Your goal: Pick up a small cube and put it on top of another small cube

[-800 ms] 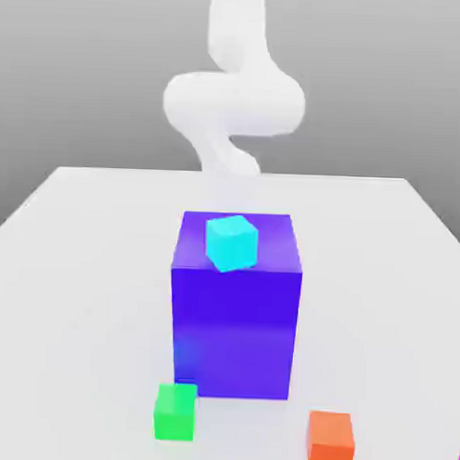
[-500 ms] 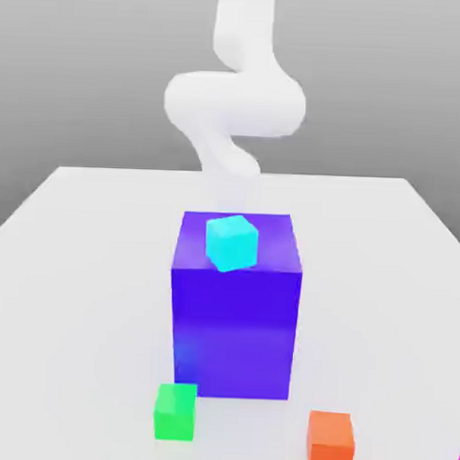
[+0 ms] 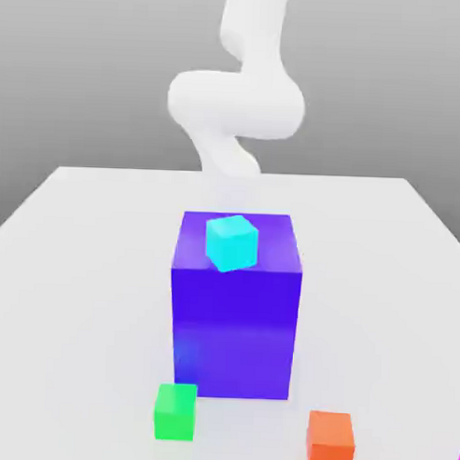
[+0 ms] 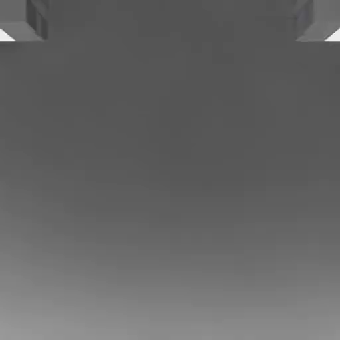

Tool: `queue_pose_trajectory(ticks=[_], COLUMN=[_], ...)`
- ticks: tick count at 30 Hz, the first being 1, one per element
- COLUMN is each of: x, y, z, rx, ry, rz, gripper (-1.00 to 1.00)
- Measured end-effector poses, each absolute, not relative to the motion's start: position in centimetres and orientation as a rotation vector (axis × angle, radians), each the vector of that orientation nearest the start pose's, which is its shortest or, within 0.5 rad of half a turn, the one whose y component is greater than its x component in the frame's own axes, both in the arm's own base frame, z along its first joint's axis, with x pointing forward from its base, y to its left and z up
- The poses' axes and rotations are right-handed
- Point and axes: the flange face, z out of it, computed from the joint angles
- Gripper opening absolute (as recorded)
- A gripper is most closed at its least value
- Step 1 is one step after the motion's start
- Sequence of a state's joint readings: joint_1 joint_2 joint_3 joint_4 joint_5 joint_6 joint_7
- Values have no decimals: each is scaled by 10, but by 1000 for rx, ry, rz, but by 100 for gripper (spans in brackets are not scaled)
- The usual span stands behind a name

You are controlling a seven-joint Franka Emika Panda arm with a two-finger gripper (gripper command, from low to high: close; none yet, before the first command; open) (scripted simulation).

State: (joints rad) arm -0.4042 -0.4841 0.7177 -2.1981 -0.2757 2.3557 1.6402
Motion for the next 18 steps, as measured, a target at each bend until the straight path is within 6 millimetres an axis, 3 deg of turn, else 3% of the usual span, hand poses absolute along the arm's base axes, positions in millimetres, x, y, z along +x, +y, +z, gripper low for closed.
queue_pose_trajectory(ticks=[10,18], x=[493,515], y=[230,247], z=[481,396], rx=[-2343,-2276], ry=[1780,1976], rz=[-976,-821], gripper=[0,0])
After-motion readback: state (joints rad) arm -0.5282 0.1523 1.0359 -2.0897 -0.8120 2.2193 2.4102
